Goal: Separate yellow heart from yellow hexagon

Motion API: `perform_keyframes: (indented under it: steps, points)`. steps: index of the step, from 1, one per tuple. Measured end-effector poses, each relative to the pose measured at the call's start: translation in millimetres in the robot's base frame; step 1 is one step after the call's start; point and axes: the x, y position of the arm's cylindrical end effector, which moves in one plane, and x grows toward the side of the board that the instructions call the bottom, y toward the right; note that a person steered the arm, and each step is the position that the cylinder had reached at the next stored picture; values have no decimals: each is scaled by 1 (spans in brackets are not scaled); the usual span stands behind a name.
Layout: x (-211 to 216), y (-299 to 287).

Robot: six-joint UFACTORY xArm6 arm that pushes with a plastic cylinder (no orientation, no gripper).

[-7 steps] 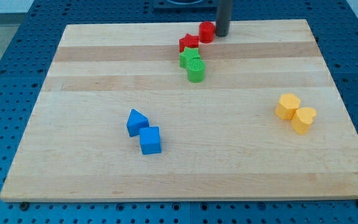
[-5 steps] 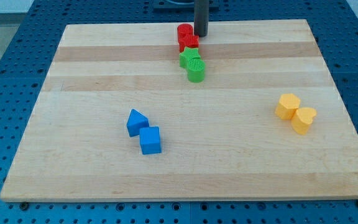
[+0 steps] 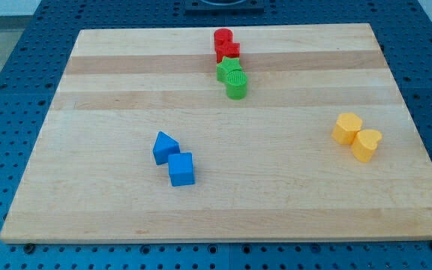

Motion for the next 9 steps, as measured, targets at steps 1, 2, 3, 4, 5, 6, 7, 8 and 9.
perform_keyframes:
  steps: [1,2,3,4,5,6,7,8,9]
  points:
    - [23,-50]
    - [3,-115]
    - [-25,-166]
    - [-29,-171]
    - [-18,-119]
    - [-34,-97]
    - [-64,-133]
    - [-70,-185]
    - [-70,-174]
